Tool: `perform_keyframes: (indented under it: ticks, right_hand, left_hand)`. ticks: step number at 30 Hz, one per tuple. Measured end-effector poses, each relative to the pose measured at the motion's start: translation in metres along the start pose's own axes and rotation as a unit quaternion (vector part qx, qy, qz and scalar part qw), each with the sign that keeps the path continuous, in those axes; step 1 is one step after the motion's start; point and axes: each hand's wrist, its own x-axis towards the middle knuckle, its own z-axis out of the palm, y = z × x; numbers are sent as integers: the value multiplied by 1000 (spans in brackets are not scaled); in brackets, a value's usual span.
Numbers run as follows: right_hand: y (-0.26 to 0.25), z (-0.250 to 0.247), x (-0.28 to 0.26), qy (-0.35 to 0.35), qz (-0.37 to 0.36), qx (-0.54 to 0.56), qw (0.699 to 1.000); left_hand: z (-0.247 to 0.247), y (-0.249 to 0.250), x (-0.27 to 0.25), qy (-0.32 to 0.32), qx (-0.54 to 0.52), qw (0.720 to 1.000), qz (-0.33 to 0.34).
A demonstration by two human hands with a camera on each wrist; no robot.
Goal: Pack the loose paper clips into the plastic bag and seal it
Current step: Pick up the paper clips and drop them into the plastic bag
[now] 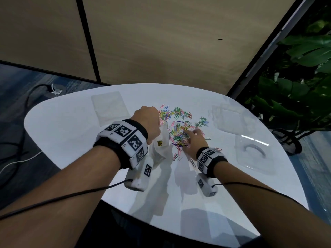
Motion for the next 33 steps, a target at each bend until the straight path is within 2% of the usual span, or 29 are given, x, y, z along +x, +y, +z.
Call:
perform_keyframes:
  ticks: [4, 6, 10, 12, 14, 16, 18, 20, 22, 23, 25, 27, 29, 31, 32, 33]
  right_hand:
    - [-5, 2, 13, -13, -92, -119, 989]
    - [-7, 1, 12, 2, -96, -132, 987]
    - [-3, -8, 11, 5, -37, -87, 995]
    - [3, -15, 12, 23, 23, -9, 999]
    - [10, -23, 15, 33, 90, 99, 991]
    - [13, -34, 16, 13, 157, 249, 955]
    - [8, -48, 14, -12, 192, 437, 878]
    - [-7, -61, 6, -30, 165, 586, 793]
    - [-27, -74, -7, -74, 123, 668, 730]
    - [-36, -78, -13, -100, 106, 689, 710]
    - [-50, -78, -22, -148, 92, 704, 688]
    - [-61, -71, -29, -184, 90, 695, 689]
    - [-69, -61, -35, -188, 86, 681, 702]
    - [-74, -53, -38, -161, 85, 645, 742]
    - [-76, -52, -39, -142, 78, 611, 775]
    - [-78, -50, -39, -120, 65, 557, 819]
  left_hand:
    - [1, -2, 5, -3, 0, 1000, 1]
    - [2, -2, 6, -5, -2, 1000, 1]
    - [6, 0, 6, -1, -8, 1000, 5]
    - [7, 1, 6, 2, -11, 1000, 9]
    - [8, 3, 5, 3, -12, 1000, 10]
    - [8, 5, 6, 2, -15, 1000, 10]
    - [9, 7, 7, -2, -21, 1000, 7]
    - [10, 10, 8, -2, -24, 1000, 5]
    - [11, 12, 8, 2, -27, 1000, 5]
    - [12, 13, 7, 4, -28, 1000, 6]
    - [13, 14, 7, 7, -28, 1000, 11]
    - [14, 14, 6, 9, -26, 1000, 14]
    - [14, 13, 5, 15, -27, 999, 15]
    - [14, 12, 5, 21, -29, 999, 15]
    - [14, 12, 5, 23, -31, 999, 16]
    - [14, 12, 5, 23, -37, 999, 17]
